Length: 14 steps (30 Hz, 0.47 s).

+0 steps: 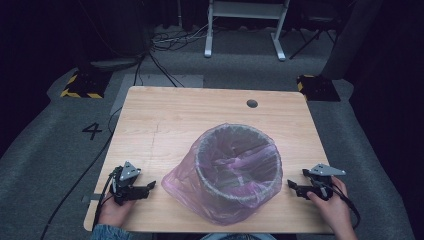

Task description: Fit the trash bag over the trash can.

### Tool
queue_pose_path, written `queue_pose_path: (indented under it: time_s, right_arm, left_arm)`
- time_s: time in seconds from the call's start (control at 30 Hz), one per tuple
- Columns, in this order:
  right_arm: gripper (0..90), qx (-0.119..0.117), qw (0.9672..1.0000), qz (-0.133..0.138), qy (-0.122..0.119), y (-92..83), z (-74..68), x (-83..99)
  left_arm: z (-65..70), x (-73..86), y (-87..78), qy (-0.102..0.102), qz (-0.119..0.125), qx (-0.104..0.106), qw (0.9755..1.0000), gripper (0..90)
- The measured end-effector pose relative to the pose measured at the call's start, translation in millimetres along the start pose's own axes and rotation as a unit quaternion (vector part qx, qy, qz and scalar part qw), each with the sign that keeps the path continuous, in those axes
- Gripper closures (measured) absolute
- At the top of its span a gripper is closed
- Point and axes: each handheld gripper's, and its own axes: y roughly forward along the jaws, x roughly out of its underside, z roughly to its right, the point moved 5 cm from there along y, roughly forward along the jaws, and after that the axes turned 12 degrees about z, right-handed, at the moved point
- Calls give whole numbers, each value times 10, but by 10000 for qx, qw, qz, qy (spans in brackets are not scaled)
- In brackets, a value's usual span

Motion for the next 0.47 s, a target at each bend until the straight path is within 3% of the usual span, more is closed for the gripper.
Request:
queue_pose_path:
  time_s: [0.07, 0.2, 0.3, 0.47]
  right_arm:
    - [108, 86, 9999, -54, 55, 52, 27, -21]
    - [0, -85, 9998, -183, -53, 135, 79, -46]
    - [0, -331, 9991, -206, -194, 201, 116, -82]
    - [0, -412, 9986, -208, -239, 212, 125, -88]
  left_arm:
    - [0, 0, 0, -1, 0, 1, 10000, 244]
    - [-1, -3, 7, -4, 4, 22, 10000, 241]
    - [-3, -5, 10, -5, -1, 36, 10000, 238]
    - [-4, -8, 16, 4, 8, 42, 10000, 234]
